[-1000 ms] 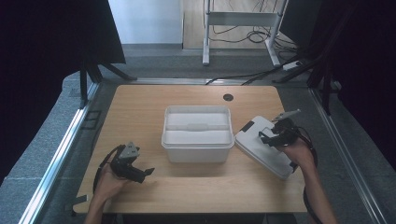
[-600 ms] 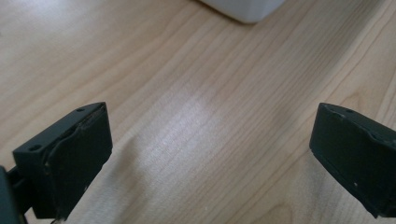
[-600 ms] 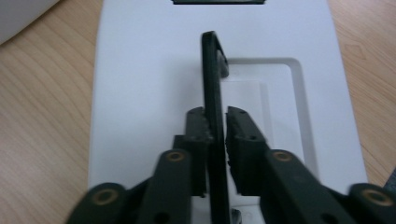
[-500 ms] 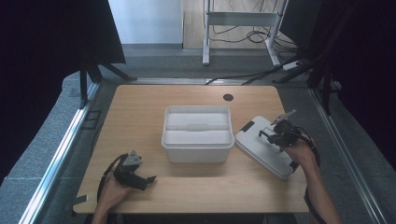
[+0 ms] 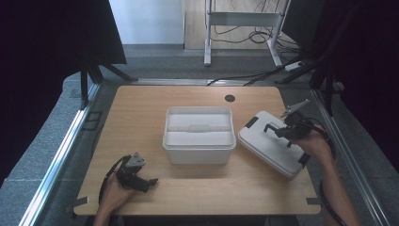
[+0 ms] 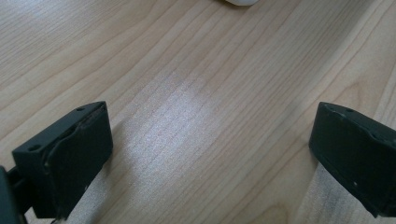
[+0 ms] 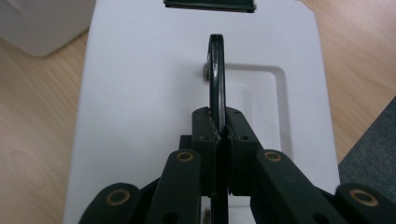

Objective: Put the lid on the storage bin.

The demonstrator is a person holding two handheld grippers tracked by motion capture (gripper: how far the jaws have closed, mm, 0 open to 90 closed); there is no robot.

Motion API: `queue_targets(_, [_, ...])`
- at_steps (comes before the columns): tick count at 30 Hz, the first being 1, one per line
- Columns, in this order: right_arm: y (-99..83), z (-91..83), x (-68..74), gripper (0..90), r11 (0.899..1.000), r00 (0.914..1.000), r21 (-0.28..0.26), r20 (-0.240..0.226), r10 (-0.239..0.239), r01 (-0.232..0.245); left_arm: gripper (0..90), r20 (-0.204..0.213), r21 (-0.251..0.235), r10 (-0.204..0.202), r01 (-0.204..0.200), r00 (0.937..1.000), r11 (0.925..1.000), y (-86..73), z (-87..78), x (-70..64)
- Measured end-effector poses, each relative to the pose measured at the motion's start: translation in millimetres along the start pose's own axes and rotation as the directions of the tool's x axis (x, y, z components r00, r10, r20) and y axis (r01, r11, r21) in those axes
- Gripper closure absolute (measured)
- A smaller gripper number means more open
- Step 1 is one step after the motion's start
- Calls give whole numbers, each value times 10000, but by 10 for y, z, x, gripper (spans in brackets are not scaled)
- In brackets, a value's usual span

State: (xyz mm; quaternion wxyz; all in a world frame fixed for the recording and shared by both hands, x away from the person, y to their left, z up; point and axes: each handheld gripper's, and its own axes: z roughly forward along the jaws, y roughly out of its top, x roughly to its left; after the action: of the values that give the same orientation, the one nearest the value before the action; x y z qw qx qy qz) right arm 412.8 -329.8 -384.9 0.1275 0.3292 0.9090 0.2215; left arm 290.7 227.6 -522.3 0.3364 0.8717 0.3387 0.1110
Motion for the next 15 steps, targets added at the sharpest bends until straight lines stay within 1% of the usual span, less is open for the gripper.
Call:
queue_targets(3, [69, -156, -14, 840, 9994, 9994, -141, -115, -323, 321, 0, -1, -32, -37, 37, 10000, 10000, 0, 2, -2])
queue_targets(8, [210, -436, -31, 840, 9972, 9969, -141, -270, -743, 740, 0, -18, -56, -57, 57, 10000, 10000, 0, 3, -3])
queue_targets(11, [311, -605, -30, 840, 9947, 9944, -229, -319, -1009, 1002, 0, -13, -55, -56, 56, 10000, 10000, 0, 2, -2])
queue_targets(13, [395, -721, -15, 840, 9924, 9921, -381, -405, -1188, 1173, 0, -13, -55, -58, 58, 10000, 10000, 0, 2, -2])
queue_targets(15, [466, -794, 3, 840, 9888, 9885, -511, -499, -1428, 1403, 0, -5, -47, -54, 54, 10000, 10000, 0, 2, -2])
